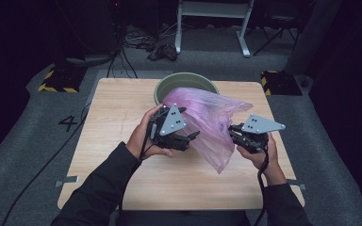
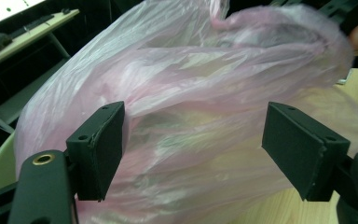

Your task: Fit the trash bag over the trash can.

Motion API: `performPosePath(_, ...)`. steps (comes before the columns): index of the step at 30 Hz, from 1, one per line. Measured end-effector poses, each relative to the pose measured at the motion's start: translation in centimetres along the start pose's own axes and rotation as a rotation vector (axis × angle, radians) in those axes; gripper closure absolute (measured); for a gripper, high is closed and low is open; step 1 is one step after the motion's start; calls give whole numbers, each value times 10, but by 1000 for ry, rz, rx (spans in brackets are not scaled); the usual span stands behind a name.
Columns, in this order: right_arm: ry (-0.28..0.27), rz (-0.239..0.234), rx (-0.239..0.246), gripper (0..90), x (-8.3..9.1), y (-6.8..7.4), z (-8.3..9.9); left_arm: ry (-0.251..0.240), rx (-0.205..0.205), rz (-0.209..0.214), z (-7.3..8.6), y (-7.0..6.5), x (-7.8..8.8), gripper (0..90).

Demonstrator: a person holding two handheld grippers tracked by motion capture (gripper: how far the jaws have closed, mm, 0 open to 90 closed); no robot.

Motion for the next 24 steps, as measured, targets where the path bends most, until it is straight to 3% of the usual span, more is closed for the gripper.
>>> performPosePath(3, -2, 6, 1, 900, 1, 0, 0, 16, -38, -59, 0, 5, -1, 228)
performPosePath(7, -10, 14, -1, 900, 6, -3, -1, 44, 46, -117, 14, 33, -1, 244)
performPosePath(9, -11, 18, -6, 899, 8, -4, -2, 39, 123, -101, 20, 46, 2, 244)
performPosePath(11, -13, 24, -4, 899, 9, -5, -3, 28, 153, -88, 23, 50, 7, 242)
performPosePath(15, -16, 32, 2, 899, 9, -4, -5, -5, 115, -56, 17, 38, 16, 228)
performPosePath(20, -17, 34, 12, 899, 6, -1, -9, -37, 58, 16, -3, 7, 22, 216)
performPosePath(24, -19, 34, 23, 899, 6, 2, -13, -33, 27, 78, -13, -19, 14, 208)
Point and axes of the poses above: each handheld gripper's, and its own axes: x roughly backward along the jaws, z roughly out of its underside, y roughly to its left, the point moved 9 cm from there along -x, roughly forward along the jaws, and after that the axes turned 1 degree about -z, right-handed, at the moved point
